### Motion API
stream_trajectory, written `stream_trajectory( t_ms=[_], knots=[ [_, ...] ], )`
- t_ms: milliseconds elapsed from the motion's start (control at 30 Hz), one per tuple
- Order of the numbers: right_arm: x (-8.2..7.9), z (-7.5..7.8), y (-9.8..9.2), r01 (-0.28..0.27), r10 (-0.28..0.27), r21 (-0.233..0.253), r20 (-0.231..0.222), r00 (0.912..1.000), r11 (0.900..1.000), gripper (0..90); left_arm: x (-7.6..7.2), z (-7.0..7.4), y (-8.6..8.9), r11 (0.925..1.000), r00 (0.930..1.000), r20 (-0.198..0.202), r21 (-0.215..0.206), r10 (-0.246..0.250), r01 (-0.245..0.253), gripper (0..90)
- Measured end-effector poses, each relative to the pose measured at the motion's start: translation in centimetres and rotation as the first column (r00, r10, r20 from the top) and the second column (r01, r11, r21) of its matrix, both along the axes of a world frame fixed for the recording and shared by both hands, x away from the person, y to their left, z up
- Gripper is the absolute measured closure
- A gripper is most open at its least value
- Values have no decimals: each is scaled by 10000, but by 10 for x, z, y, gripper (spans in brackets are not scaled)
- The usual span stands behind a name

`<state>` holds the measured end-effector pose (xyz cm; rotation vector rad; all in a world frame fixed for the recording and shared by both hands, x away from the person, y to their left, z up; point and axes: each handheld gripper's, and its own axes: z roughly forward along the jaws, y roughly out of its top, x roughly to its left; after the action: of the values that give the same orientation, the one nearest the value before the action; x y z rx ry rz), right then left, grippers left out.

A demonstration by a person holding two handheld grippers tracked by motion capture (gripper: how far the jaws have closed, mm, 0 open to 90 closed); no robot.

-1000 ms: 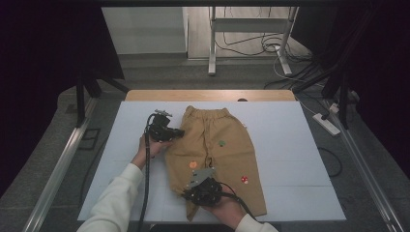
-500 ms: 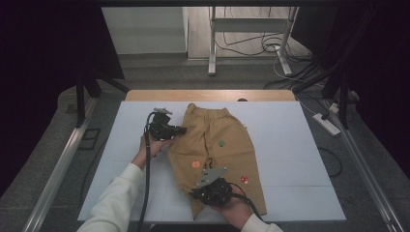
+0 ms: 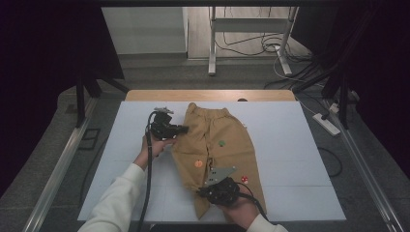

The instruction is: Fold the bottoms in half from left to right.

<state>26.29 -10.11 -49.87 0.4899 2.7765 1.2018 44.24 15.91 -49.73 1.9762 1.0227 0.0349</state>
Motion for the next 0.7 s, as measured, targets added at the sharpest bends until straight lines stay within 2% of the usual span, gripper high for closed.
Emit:
stream_trajectory(
  t_ms=[700],
  knots=[
    [1,1,-19,356,-355,68,-51,9994,9993,865,-2,4,-9,9999,9998,206,-120,-68,71,836]
  ],
)
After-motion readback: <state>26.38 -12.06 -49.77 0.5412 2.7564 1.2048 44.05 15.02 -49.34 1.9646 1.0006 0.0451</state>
